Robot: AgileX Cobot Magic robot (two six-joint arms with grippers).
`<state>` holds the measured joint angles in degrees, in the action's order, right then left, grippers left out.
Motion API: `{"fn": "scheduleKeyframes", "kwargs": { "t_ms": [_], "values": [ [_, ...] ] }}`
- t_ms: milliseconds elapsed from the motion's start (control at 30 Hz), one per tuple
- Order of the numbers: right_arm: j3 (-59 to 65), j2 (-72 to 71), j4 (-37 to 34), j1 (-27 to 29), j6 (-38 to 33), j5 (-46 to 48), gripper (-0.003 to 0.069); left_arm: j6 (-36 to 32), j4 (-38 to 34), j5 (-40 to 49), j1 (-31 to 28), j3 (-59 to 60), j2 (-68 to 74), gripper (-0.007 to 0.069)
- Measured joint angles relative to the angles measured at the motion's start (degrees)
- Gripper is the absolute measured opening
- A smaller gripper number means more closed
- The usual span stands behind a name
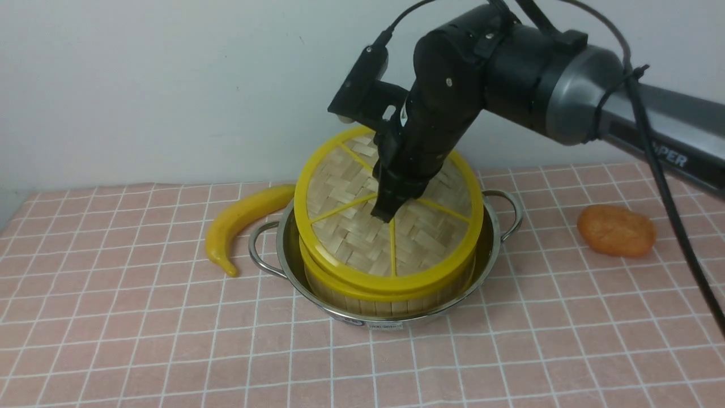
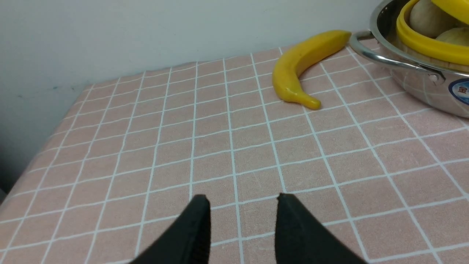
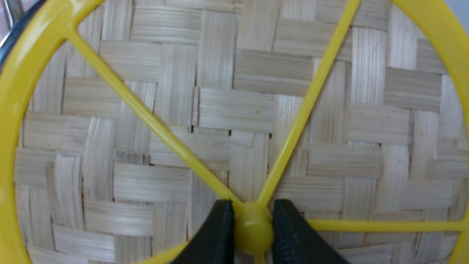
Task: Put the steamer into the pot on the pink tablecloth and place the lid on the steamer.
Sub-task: 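Place the bamboo steamer lid onto the steamer basket in the pot with the right gripper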
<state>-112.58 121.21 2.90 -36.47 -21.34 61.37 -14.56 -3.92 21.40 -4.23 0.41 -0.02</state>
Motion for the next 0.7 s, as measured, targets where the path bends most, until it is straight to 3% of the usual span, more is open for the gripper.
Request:
{"fn": "scheduleKeyframes", "kwargs": {
  "t_ms": [700],
  "values": [
    [-0.02, 4.16, -0.04, 0.00, 0.00, -4.90, 0.0146, 0.00, 0.00, 0.00, 0.00, 0.00, 0.00, 0.0243]
  ]
}}
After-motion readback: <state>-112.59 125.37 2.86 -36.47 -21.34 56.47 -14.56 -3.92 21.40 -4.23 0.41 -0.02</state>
